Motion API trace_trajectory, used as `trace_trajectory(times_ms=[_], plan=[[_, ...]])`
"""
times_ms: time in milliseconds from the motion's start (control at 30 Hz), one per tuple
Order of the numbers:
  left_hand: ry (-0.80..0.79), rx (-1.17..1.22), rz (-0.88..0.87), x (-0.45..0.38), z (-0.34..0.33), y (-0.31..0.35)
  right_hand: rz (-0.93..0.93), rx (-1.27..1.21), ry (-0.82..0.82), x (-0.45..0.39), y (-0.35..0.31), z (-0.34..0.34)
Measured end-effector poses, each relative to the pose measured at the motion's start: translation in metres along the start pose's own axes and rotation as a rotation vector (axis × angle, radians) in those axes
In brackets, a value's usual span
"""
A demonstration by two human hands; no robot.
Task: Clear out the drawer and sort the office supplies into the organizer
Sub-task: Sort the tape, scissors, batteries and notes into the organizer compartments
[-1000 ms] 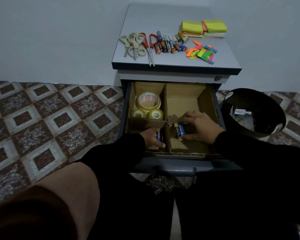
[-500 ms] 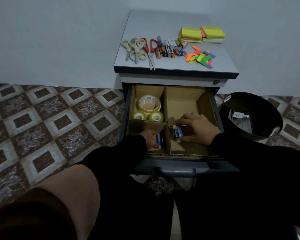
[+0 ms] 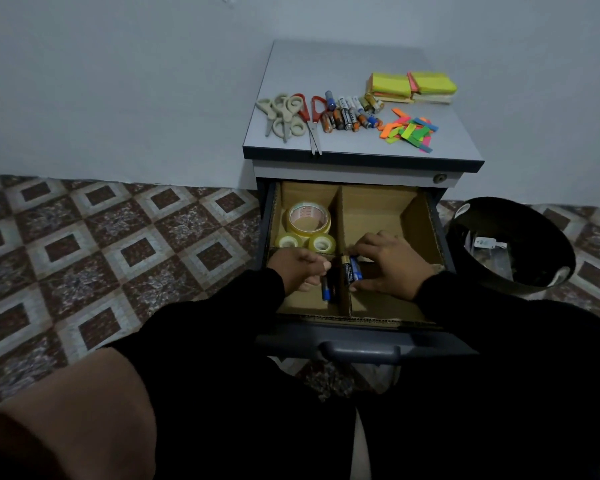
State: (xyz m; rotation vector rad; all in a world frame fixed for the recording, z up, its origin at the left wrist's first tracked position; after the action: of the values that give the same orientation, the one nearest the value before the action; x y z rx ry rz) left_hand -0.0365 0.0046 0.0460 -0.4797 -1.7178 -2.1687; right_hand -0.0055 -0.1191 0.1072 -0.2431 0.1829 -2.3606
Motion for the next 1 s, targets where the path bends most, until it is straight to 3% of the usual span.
trace_trajectory(times_ms=[233, 667, 1000], plan=[[-0.017, -0.049, 0.061, 0.003, -0.004, -0.006, 0.021, 0.046, 0.061, -0.003, -0.026, -0.003], [-0.053, 0.100, 0.250, -0.003, -0.010, -0.024, 0.017, 0.022, 0.055, -0.007, -0.027, -0.012], [0.014, -0.082, 0.481, -0.034, -0.008, -0.066, -0.024, -0.067, 0.099, 0.000, 0.003, -0.009]])
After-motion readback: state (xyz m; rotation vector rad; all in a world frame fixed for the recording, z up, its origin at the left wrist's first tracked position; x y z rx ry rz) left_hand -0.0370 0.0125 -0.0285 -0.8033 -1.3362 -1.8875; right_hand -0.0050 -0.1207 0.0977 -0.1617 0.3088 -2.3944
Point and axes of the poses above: each hand's wrist, its own x-axis away from the middle knuckle, its own z-axis out of the back of the hand, y = z × x, the point moved 9 cm from there along -x, towards the middle knuckle, and after that the axes turned 7 degrees about -x, right-handed, at the moved point
